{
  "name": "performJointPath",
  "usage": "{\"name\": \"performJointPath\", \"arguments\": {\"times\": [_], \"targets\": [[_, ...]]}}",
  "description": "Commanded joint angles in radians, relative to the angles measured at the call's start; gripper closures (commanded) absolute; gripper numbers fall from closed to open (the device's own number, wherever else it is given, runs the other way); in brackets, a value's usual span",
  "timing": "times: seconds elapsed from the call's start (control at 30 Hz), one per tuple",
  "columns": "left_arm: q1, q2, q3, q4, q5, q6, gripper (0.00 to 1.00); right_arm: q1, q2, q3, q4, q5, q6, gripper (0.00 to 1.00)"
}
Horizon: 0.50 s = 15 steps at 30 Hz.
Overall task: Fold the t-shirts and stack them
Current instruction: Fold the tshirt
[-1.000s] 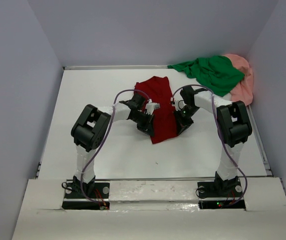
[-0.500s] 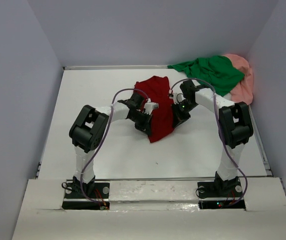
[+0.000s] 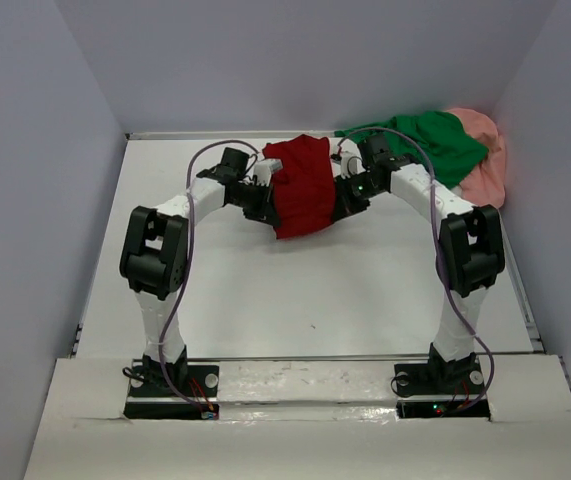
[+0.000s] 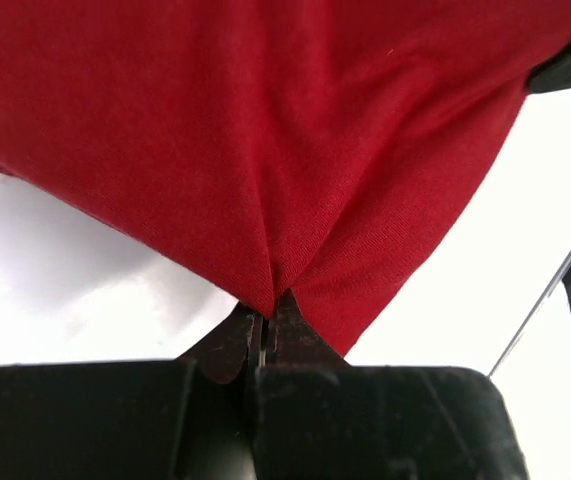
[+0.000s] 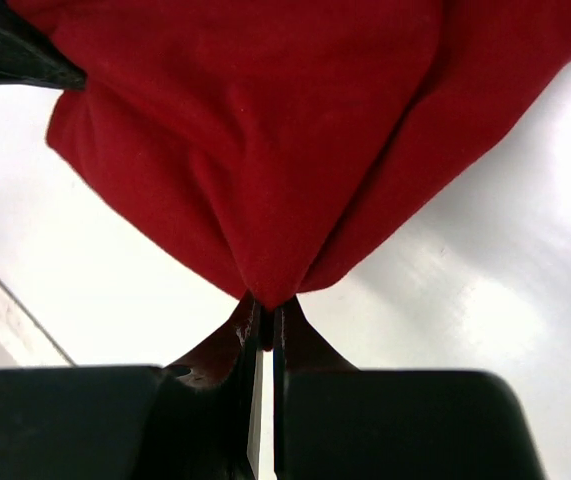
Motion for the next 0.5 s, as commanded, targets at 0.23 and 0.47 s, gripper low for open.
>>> {"name": "performJointPath", "arguments": {"times": [0.23, 0.47], "targets": [[0.022, -0.036, 0.227, -0.034, 0.041, 0.009, 1.00, -0.006, 0.080, 0.250, 0.144, 0.088, 0.047, 1.00], [0.036, 0.023, 0.327, 0.036, -0.048, -0.006, 1.00, -0.015, 0.227, 0.421, 0.164, 0.154, 0.053, 1.00]]}}
